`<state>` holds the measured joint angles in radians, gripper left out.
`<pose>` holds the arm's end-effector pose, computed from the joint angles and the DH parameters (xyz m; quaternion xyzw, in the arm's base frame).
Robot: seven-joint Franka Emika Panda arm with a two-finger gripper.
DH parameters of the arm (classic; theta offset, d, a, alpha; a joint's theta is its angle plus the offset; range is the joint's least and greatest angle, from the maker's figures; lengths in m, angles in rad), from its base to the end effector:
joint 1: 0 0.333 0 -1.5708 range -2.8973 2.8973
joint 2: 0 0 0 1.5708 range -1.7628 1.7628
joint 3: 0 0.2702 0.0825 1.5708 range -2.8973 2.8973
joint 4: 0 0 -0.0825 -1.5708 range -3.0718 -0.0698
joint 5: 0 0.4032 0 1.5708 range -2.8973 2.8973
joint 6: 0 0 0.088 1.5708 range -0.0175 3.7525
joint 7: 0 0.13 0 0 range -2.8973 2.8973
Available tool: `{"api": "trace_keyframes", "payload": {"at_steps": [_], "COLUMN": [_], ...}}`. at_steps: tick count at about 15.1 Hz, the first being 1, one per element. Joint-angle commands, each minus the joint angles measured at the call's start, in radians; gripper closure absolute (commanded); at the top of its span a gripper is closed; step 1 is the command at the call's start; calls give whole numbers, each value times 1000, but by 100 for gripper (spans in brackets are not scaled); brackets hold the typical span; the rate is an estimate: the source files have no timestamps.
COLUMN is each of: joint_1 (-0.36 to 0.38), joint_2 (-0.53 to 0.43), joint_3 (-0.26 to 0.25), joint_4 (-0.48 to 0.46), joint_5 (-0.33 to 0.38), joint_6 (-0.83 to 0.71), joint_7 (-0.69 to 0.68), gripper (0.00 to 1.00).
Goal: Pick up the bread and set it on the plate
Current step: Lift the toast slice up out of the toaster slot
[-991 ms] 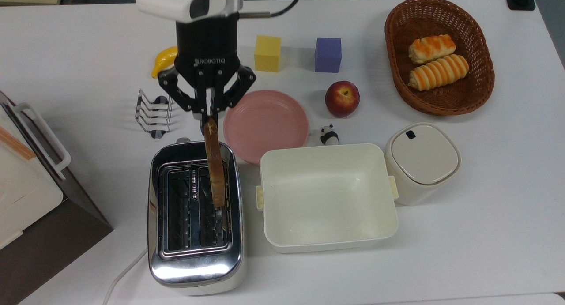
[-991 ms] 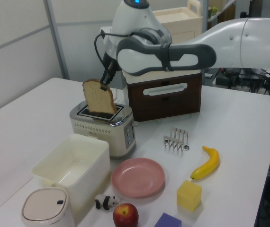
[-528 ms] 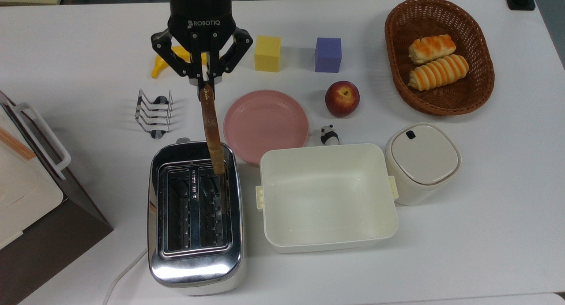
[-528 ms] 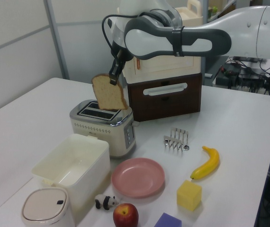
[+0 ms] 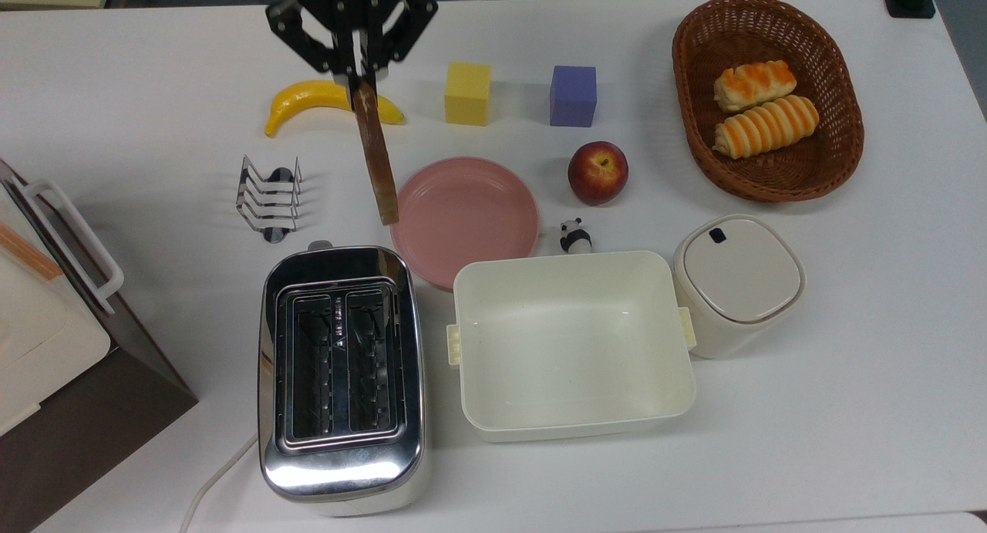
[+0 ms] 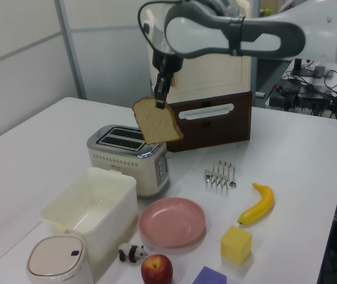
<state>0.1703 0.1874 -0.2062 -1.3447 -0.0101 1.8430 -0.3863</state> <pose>0.6536 -0.0125 0.5867 0.9713 0.1773 0.1483 0.0559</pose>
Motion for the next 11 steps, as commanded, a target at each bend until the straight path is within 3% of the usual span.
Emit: {"api": "trace_keyframes", "payload": {"at_steps": [1,5,11], "joint_1": [-3,-3,-2], "joint_2": [-103,-108,-108], "joint_3": [-4,-4,-4], "joint_4": [-70,-89,-117], "joint_5": [2,2,1], "joint_6": [-50,-163,-185], "joint_7": [-63,-72,-86], "gripper": [100,100,100]}}
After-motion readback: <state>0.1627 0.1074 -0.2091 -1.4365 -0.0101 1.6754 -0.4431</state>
